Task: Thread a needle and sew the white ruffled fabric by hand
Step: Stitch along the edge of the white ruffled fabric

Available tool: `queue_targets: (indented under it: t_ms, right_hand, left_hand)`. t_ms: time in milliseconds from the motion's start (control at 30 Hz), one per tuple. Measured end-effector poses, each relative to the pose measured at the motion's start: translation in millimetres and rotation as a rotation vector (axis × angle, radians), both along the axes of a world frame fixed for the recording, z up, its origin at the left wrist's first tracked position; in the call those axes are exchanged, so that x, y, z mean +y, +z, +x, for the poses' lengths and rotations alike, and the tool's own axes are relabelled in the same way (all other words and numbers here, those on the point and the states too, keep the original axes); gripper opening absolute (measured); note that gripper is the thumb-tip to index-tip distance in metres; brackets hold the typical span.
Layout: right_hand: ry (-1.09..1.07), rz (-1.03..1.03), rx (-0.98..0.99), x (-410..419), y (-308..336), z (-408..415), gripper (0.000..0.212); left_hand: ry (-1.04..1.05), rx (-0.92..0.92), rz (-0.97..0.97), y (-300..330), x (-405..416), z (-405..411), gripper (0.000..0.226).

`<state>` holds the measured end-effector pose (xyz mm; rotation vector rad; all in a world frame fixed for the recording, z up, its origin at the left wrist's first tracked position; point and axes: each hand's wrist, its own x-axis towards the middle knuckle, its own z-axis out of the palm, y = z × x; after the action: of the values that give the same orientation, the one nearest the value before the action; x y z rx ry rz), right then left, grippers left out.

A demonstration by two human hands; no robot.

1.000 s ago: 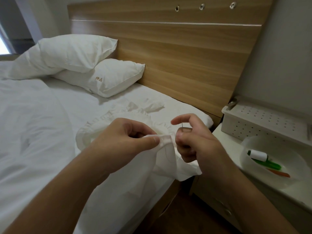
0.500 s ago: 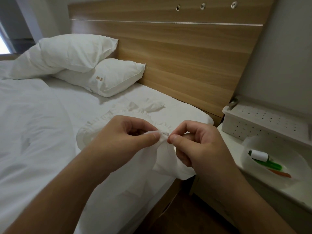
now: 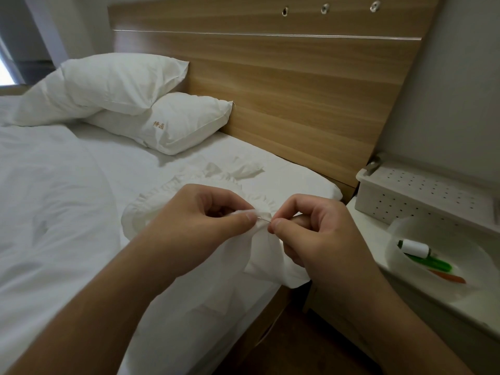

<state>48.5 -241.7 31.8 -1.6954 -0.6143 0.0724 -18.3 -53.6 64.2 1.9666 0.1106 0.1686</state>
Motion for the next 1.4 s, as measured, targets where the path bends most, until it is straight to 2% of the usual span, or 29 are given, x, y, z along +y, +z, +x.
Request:
queue_targets:
  t_ms: [733, 900, 1100, 1400]
  right_hand:
    - [0.009, -0.082, -0.023, -1, -2, 1, 0.01]
    - [0.066, -0.113, -0.035, -3, 6, -2, 0.041]
    - [0.112, -0.149, 0.009, -2, 7, -1, 0.016]
    - [0.034, -0.178, -0.032, -2, 0, 2, 0.012]
  left_hand:
    - [-0.023, -0.02, 0.045, -2, 2, 1, 0.01]
    - [-0.039, -0.044, 0.082, -2, 2, 0, 0.009]
    - [-0.061, -0.077, 0.145, 0, 2, 0, 0.01]
    - [-0.01, -0.071, 0.232, -3, 2, 2, 0.012]
